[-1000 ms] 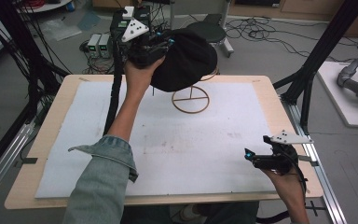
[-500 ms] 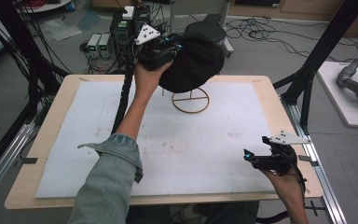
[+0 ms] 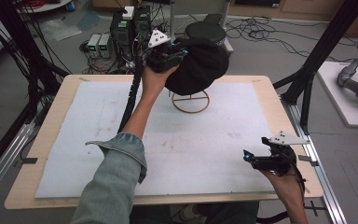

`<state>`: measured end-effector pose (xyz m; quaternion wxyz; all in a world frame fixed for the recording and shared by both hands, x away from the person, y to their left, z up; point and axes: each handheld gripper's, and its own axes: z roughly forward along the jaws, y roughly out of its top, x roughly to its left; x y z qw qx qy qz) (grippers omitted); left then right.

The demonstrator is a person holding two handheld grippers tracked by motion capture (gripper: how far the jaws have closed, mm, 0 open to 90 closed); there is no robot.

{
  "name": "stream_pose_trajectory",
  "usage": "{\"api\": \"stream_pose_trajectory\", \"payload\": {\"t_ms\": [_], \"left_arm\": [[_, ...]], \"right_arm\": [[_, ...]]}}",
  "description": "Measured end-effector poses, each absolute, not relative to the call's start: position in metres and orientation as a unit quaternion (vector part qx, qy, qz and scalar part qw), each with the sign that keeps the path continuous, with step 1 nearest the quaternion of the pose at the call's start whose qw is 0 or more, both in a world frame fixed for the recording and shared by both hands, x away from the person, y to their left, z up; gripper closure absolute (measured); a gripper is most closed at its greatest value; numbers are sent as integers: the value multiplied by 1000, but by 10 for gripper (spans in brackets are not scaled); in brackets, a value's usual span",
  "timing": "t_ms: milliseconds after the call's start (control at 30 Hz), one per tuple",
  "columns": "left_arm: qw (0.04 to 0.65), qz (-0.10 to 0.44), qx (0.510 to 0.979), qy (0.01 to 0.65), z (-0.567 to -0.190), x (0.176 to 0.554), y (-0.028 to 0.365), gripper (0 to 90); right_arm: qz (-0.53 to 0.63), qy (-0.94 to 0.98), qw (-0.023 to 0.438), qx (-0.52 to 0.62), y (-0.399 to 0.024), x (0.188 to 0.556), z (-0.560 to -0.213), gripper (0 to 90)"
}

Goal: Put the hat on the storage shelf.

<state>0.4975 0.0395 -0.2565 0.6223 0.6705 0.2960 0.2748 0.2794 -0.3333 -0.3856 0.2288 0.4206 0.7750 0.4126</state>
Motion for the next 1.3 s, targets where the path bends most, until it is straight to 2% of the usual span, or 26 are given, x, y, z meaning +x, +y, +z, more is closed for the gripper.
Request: {"api": "stream_pose_trajectory", "payload": {"t_ms": [400, 567, 667, 1033, 1300], "left_arm": [[609, 271, 685, 295, -270, 507, 30, 606], [602, 268, 687, 306, -274, 510, 31, 547], [602, 262, 685, 316, -277, 511, 33, 507], [604, 259, 685, 314, -282, 507, 40, 452], [608, 260, 685, 306, -279, 496, 60, 397]], "right_arm": [[413, 774, 228, 422, -334, 279, -386, 114], [413, 774, 228, 423, -334, 279, -386, 114], [412, 775, 229, 421, -334, 279, -387, 114], [412, 775, 230, 420, -333, 279, -386, 114], [412, 777, 228, 417, -330, 282, -386, 114]]}}
